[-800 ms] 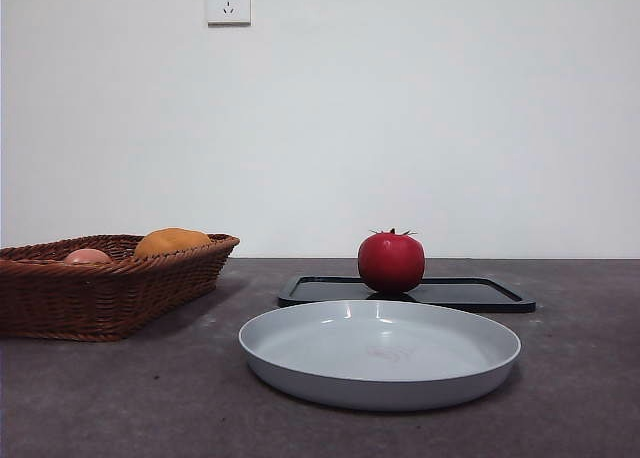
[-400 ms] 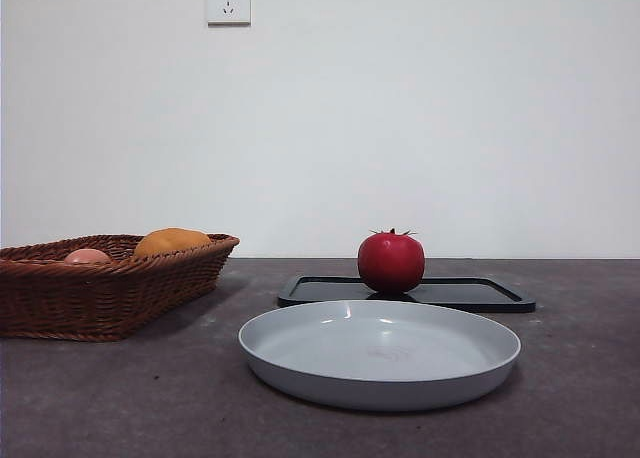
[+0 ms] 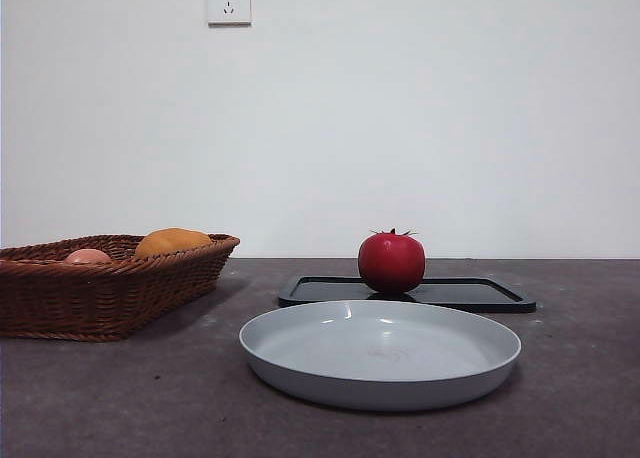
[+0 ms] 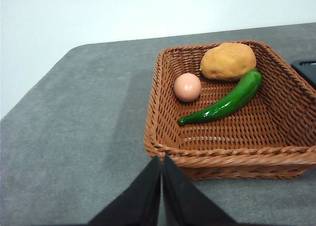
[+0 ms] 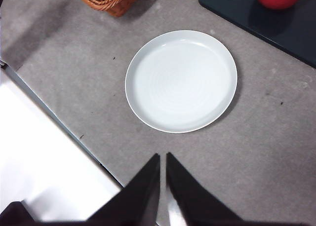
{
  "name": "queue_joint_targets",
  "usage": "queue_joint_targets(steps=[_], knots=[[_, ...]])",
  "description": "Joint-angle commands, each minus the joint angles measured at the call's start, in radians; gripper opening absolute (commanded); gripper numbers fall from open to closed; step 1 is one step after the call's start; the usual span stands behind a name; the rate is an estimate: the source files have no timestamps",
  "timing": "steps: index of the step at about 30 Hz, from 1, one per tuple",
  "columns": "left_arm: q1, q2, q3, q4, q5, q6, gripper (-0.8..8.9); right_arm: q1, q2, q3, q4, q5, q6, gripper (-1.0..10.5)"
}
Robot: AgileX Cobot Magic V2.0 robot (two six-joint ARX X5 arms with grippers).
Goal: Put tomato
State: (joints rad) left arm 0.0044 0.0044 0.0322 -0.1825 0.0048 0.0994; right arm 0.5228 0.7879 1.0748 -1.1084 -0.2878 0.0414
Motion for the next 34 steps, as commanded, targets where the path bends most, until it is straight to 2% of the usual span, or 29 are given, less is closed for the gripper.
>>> queue_joint_targets(steps=[1, 26, 29, 32, 34], knots=[[0.001, -0.002, -0.021, -0.007, 0.002, -0.026, 0.07, 0.005, 0.008, 0.006, 0.013, 0.000, 0.004, 0.1], [0.001, -0.002, -0.021, -0.007, 0.002, -0.026, 0.07, 0.005, 0.007, 0.006, 0.011, 0.000, 0.003, 0.1], [0.001, -0.002, -0.021, -0.007, 0.002, -0.026, 0.07, -0.034, -0.026, 0.005, 0.027, 0.018, -0.063, 0.1], [0.001, -0.002, -0.021, -0.007, 0.002, -0.026, 0.07, -0.131, -0.100, -0.043, 0.175, 0.021, -0.068, 0.1], [0.001, -0.002, -0.021, -0.007, 0.002, -0.026, 0.07, -0.219, -0.174, -0.123, 0.323, -0.013, -0.053, 0.1]])
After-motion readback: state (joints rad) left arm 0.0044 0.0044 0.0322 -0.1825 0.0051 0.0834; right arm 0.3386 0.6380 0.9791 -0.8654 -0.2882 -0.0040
